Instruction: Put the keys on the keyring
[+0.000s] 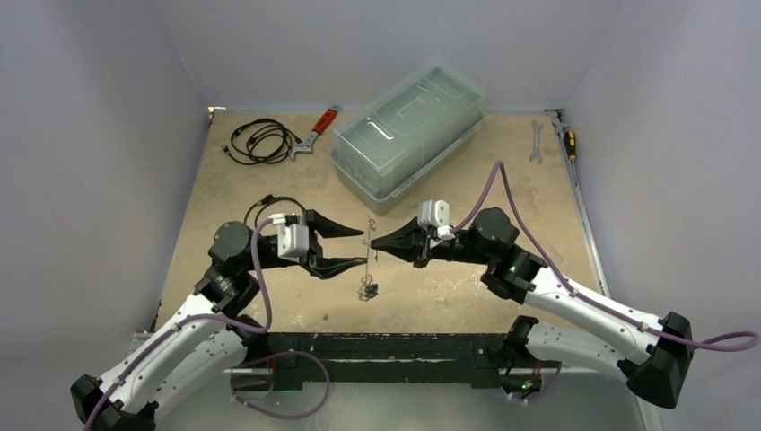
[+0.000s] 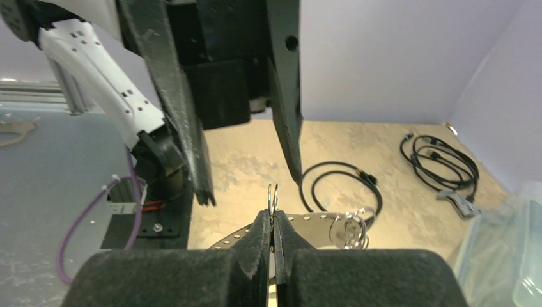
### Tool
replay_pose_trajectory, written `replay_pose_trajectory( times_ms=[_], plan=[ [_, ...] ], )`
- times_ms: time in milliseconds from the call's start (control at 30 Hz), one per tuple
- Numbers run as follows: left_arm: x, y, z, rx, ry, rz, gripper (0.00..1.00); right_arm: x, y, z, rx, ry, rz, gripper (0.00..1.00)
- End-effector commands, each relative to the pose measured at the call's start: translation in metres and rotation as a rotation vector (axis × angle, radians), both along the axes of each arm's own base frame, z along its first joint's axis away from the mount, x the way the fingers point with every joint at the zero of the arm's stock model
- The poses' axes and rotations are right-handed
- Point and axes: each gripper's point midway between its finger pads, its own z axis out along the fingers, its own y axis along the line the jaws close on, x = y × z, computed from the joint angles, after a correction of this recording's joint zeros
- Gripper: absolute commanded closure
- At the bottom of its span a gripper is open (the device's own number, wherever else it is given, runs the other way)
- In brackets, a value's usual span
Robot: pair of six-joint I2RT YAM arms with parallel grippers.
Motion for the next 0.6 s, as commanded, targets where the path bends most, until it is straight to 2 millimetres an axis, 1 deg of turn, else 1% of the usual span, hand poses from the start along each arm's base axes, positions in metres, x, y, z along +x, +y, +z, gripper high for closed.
replay_pose_trajectory(
  times_ms=[0,100,200,233,300,400,500,567],
  plan=[
    [0.007,0.012,-0.006,0.103,-0.105,0.088,0.49,0.017,-0.008,0.016,-0.028,-0.056,-0.104,1.00],
    [0.002,0.015,-0.007,0.127,-0.138,0.078,0.49,0.020,-0.013,0.010,-0.076,-0.057,-0.131,1.00],
    [0.000,0.014,-0.010,0.140,-0.141,0.057,0.52,0.022,-0.015,0.005,-0.106,-0.047,-0.149,1.00],
    [0.000,0.012,-0.010,0.144,-0.140,0.046,0.53,0.022,-0.014,0.002,-0.122,-0.044,-0.147,1.00],
    [0.001,0.010,-0.018,0.184,-0.102,0.032,0.54,0.018,-0.010,-0.005,-0.163,-0.044,-0.132,1.00],
    [0.002,0.007,-0.021,0.207,-0.080,0.009,0.55,0.014,-0.004,-0.016,-0.218,-0.043,-0.124,1.00],
    [0.002,0.003,-0.028,0.223,-0.047,-0.017,0.56,0.009,0.000,-0.020,-0.232,-0.045,-0.097,1.00],
    [0.002,0.001,-0.033,0.235,-0.022,-0.033,0.60,0.008,0.002,-0.022,-0.239,-0.046,-0.089,1.00]
  ],
)
